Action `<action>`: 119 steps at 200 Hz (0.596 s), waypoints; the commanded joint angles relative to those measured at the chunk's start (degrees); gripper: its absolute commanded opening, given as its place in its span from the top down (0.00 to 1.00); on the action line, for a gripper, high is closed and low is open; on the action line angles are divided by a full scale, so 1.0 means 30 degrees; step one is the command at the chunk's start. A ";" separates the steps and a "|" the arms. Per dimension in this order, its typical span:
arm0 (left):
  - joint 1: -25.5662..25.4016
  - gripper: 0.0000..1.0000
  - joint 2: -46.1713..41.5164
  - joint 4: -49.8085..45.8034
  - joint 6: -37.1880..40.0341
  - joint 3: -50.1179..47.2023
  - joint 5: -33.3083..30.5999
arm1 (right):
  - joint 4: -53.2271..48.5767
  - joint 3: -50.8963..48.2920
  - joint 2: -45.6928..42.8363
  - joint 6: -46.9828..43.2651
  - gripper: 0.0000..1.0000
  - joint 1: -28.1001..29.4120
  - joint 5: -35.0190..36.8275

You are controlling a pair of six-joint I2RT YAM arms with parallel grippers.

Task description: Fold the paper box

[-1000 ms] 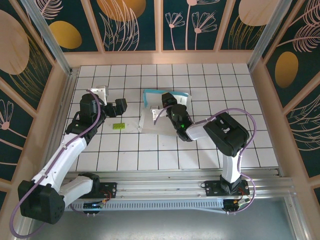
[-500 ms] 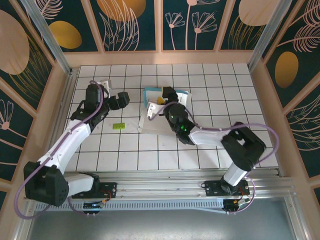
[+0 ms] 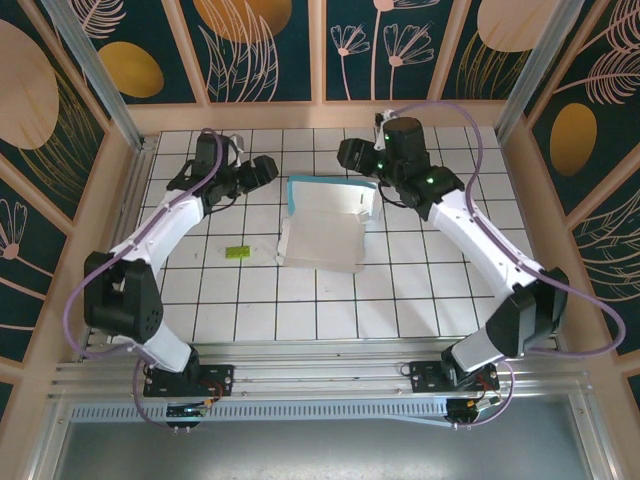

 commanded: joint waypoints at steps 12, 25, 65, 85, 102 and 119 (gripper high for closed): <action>-0.0034 0.18 0.2289 -0.0095 -0.0954 0.1621 0.1460 | -0.3741 0.1340 0.2444 0.3188 0.34 -0.1472 -0.2665; -0.0049 0.17 0.3138 -0.0626 -0.0641 0.2286 0.1252 | -0.4263 0.1859 0.3351 0.3168 0.33 -0.1964 -0.2912; -0.0580 0.16 0.4962 -0.1812 0.0492 0.3919 0.1303 | -0.4685 0.3143 0.5370 0.2577 0.34 -0.2663 -0.3308; -0.0701 0.18 0.5367 -0.1745 0.0393 0.4026 0.1365 | -0.4748 0.3542 0.6061 0.2546 0.36 -0.2780 -0.3693; -0.0694 0.22 0.5635 -0.1696 0.0385 0.4095 0.1389 | -0.4724 0.3404 0.6316 0.2574 0.36 -0.2757 -0.3734; -0.0720 0.27 0.5976 -0.1687 0.0378 0.4212 0.1556 | -0.4633 0.2993 0.6292 0.2688 0.38 -0.2771 -0.3789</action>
